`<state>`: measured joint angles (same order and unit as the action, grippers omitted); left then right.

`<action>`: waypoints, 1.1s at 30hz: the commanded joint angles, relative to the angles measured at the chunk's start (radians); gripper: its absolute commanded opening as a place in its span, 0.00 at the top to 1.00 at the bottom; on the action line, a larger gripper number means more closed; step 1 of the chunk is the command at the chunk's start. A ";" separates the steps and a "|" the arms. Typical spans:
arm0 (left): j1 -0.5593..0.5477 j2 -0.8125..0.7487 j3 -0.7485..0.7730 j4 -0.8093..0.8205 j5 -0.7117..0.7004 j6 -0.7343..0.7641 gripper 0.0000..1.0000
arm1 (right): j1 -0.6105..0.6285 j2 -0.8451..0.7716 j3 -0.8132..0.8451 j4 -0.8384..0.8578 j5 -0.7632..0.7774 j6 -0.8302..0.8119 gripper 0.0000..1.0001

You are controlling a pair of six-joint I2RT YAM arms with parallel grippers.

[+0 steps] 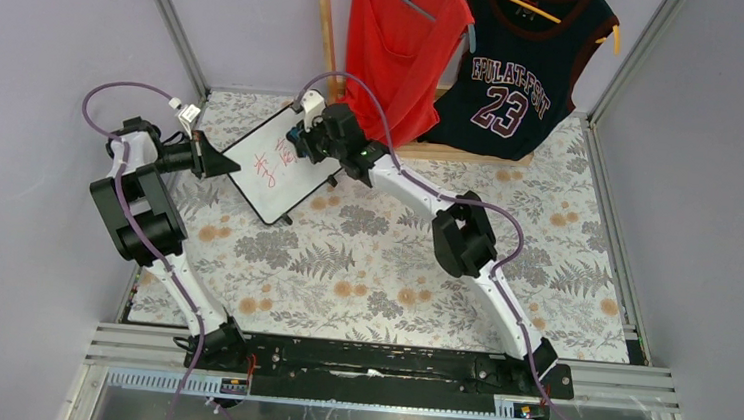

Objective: Erase the whiteboard

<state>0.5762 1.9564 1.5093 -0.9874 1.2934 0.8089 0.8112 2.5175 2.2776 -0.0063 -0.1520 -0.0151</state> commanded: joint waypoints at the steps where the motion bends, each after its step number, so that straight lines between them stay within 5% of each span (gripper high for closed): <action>1: -0.007 0.025 0.015 -0.100 -0.087 0.148 1.00 | -0.075 -0.018 -0.016 0.004 0.064 -0.016 1.00; 20: -0.007 0.086 0.110 -0.236 -0.097 0.257 1.00 | -0.122 -0.019 -0.047 0.001 0.078 -0.050 1.00; 33: -0.010 0.074 0.100 -0.238 -0.093 0.258 1.00 | -0.044 -0.155 -0.258 0.102 0.011 -0.021 1.00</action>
<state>0.5766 2.0212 1.6096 -1.2003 1.2896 1.0012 0.7197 2.4279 2.0457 0.0750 -0.1432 -0.0334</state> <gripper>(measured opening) 0.050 0.033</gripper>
